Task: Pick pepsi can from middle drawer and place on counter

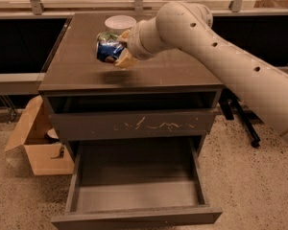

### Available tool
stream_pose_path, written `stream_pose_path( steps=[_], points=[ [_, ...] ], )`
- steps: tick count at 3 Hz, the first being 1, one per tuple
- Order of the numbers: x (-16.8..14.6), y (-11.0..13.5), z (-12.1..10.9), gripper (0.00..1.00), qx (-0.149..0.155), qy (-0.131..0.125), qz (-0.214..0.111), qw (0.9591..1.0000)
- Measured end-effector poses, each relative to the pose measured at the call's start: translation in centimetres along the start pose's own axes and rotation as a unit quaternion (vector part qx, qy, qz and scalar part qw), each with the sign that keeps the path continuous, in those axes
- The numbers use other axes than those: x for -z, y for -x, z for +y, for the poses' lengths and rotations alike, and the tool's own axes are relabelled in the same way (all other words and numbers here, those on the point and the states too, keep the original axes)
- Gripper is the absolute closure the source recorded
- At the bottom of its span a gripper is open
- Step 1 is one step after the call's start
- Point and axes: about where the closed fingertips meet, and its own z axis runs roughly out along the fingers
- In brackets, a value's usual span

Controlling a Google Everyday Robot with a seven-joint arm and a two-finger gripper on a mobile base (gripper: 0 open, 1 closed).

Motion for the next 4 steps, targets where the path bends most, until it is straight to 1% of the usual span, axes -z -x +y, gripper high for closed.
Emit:
stream_pose_path(
  steps=[1,2,3,4],
  points=[
    [-1.36,-0.93,0.22,0.75,-0.019,0.012,-0.014,0.9997],
    [-1.43,-0.99,0.22,0.44,-0.02,0.012,-0.014,0.9996],
    [-1.43,-0.99,0.22,0.2,-0.02,0.012,-0.014,0.9996],
    [-1.43,-0.98,0.22,0.0,-0.02,0.012,-0.014,0.9996]
  ],
)
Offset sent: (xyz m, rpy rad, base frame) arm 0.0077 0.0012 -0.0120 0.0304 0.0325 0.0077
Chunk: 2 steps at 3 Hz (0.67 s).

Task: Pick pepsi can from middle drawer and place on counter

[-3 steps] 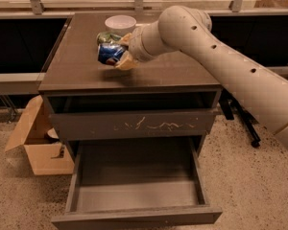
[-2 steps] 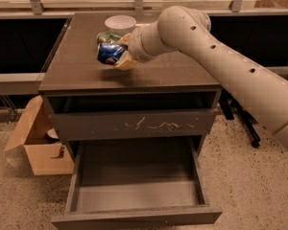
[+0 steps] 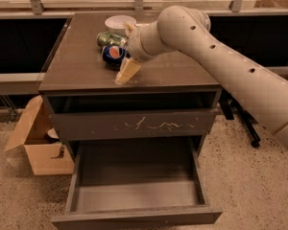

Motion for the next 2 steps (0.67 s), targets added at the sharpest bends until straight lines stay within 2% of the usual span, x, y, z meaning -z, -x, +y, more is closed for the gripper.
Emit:
stream_pose_path(
  steps=[1,2],
  points=[
    [0.0,0.0,0.0,0.0,0.0,0.0,0.0,1.0],
    [0.71,0.25,-0.39,0.0,-0.002,-0.015,-0.011,0.9998]
  ],
)
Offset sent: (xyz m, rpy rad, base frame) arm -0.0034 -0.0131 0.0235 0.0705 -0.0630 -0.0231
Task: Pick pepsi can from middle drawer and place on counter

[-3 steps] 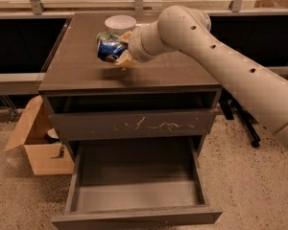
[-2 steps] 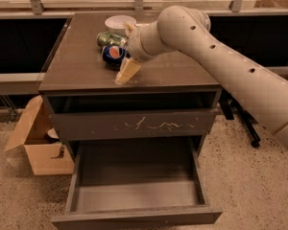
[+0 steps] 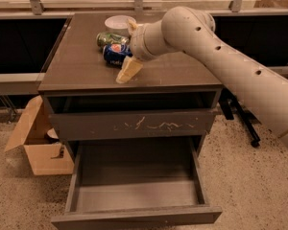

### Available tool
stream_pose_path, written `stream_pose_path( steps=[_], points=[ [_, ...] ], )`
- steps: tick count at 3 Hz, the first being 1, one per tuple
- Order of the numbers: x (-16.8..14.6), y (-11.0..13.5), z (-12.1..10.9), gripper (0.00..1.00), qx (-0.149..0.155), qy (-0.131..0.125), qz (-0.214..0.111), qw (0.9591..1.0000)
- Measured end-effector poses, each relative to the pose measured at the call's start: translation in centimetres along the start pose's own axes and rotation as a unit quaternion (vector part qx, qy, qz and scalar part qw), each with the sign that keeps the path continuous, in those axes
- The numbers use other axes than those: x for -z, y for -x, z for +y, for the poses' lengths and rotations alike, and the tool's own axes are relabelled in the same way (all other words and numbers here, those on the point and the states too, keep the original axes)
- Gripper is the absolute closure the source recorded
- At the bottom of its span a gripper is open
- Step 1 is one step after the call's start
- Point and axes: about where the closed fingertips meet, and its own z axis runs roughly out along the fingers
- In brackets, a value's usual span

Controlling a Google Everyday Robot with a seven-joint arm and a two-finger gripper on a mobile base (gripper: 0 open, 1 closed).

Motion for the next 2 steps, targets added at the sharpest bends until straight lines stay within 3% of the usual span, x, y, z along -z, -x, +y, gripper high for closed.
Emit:
stream_pose_path(
  steps=[1,2],
  points=[
    [4.5,0.5,-1.8,0.0,-0.01,-0.06,-0.029,0.9977],
    [8.7,-0.2,-3.5,0.0,-0.023,-0.109,-0.045,0.9927]
  ],
)
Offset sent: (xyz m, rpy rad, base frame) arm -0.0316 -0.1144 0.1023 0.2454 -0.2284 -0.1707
